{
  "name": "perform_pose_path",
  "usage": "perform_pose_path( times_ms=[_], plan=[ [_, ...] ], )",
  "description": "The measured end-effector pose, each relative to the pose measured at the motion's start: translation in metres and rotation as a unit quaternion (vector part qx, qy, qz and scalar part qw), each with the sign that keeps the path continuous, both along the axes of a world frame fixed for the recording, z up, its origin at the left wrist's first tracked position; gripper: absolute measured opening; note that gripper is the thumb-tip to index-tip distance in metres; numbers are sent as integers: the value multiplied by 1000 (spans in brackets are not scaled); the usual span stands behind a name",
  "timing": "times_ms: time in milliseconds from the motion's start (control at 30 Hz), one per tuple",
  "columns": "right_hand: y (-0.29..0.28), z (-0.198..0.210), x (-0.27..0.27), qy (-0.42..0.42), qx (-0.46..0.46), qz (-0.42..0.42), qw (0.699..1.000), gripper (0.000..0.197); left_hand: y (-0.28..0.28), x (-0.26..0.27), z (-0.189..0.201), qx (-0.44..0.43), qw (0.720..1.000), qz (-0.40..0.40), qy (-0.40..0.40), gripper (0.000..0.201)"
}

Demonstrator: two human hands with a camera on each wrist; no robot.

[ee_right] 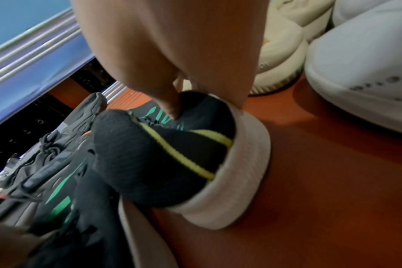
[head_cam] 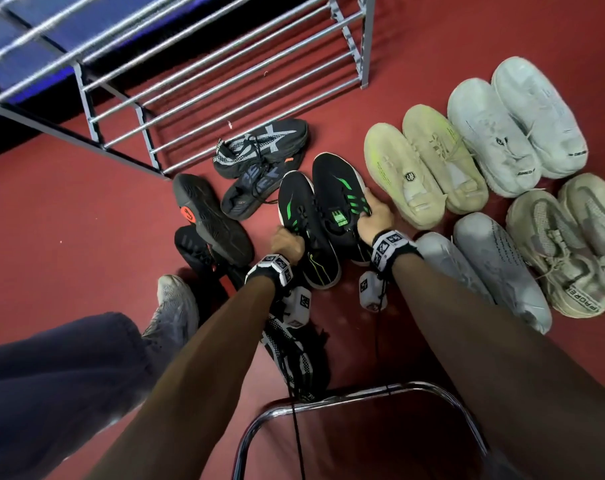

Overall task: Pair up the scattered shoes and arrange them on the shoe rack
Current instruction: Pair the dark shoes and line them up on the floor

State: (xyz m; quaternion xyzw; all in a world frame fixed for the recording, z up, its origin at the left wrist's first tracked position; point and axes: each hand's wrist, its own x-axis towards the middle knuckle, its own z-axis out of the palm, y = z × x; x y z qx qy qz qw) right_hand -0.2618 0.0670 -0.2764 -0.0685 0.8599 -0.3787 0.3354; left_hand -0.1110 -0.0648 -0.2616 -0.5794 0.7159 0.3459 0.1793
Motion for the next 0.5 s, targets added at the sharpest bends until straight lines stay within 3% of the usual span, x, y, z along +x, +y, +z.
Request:
perform_pose_path(
  times_ms=[100,200,333,500],
  plan=[
    [2,8,-11,-8,17,22,1000,58,0,0,3,8,1000,7,14,57],
    [1,11,-13,27,15,47,998,57,2,-6,8,42,999,4,15,38],
    [-8,10,-20,90,-28,8,995,55,13,-19,10,59,998,26,22,33],
    [-7,14,-23,120,8,-34,992,50,14,-36,22,42,998,-2,41,24]
  ],
)
